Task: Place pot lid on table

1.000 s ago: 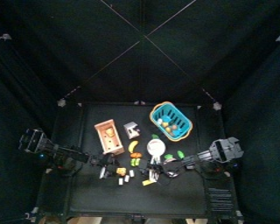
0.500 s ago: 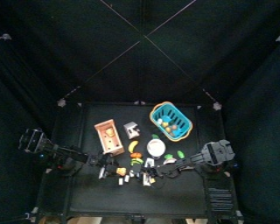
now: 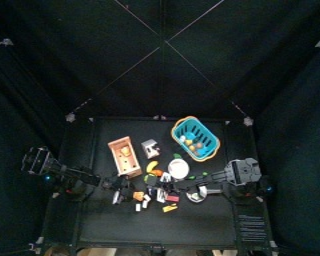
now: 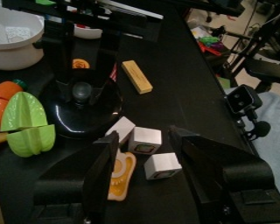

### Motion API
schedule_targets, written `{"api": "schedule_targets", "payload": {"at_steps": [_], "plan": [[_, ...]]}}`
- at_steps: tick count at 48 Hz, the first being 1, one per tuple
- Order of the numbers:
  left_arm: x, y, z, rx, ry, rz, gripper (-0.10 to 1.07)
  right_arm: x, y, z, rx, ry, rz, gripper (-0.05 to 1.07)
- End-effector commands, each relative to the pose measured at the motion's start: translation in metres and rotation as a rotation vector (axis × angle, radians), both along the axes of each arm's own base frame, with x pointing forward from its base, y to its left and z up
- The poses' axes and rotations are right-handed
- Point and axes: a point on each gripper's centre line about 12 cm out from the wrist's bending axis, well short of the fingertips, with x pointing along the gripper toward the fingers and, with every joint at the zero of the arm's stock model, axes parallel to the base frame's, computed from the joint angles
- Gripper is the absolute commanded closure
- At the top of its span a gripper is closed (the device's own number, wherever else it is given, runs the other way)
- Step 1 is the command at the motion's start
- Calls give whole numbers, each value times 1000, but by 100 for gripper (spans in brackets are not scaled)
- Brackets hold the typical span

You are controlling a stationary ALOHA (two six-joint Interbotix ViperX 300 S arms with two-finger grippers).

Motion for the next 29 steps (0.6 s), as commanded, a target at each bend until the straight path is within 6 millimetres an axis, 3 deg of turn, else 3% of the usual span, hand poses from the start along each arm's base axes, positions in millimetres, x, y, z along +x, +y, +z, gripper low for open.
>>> {"api": "schedule_targets", "payload": {"at_steps": [1, 8, 22, 29], "plan": [[3, 0, 3, -6, -14, 5, 11, 5, 0, 11, 10, -38, -5, 35], [3, 1, 3, -4, -13, 7, 11, 2, 0, 5, 18, -22, -12, 33], [2, 4, 1, -8, -4, 19, 11, 2, -1, 11, 15, -33, -12, 13], [3, 3, 2, -17, -5, 25, 11, 0, -1, 18, 11, -39, -12, 10]]}}
